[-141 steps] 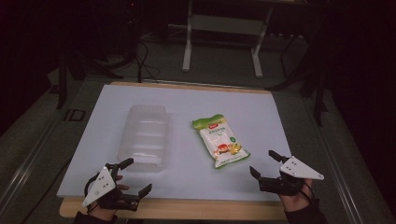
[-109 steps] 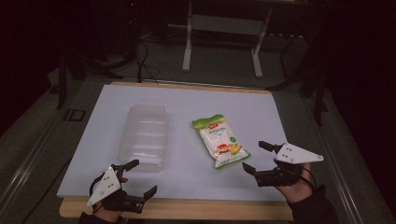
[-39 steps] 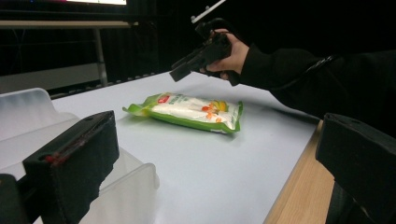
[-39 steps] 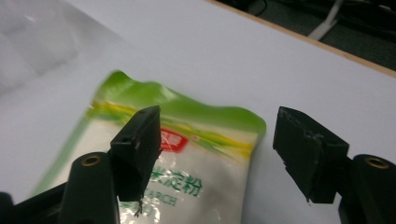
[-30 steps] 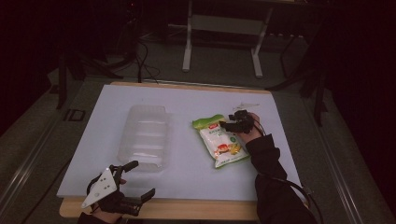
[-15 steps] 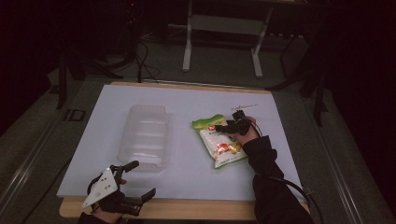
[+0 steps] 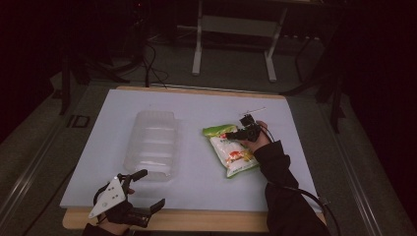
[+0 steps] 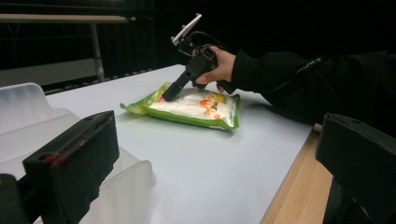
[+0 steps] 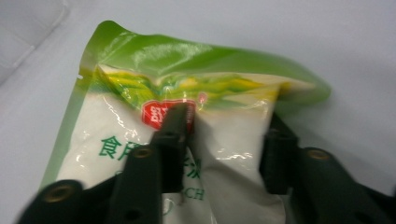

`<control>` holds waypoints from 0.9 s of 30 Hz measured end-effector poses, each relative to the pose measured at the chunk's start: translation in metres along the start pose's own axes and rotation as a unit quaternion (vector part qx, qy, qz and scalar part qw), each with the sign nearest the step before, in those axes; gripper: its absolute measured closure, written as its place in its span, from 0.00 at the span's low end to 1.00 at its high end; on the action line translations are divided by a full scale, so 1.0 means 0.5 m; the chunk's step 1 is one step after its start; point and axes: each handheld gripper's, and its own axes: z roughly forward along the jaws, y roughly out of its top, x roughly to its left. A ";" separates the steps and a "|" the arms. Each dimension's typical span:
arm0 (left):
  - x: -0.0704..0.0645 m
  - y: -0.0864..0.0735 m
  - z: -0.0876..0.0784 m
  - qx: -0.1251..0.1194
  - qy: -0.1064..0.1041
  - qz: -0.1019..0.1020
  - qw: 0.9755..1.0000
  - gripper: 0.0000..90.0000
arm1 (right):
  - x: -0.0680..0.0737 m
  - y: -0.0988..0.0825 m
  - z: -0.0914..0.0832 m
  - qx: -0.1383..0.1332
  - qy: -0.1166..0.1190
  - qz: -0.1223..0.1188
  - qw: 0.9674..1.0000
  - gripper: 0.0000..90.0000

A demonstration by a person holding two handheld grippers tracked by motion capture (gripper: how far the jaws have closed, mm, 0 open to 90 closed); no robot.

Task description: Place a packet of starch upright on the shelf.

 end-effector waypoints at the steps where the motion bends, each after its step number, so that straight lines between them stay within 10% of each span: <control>1: 0.000 0.000 0.000 0.001 -0.001 0.000 1.000 0.00 | 0.004 0.000 -0.002 -0.001 -0.001 -0.005 1.000 0.77; 10: 0.001 0.003 -0.006 -0.004 0.005 0.002 1.000 0.00 | 0.047 0.008 -0.021 0.000 -0.036 -0.046 0.998 0.91; 27: 0.000 0.005 -0.004 0.002 0.012 0.003 1.000 0.00 | 0.104 0.004 -0.144 -0.083 0.008 -0.060 0.995 0.93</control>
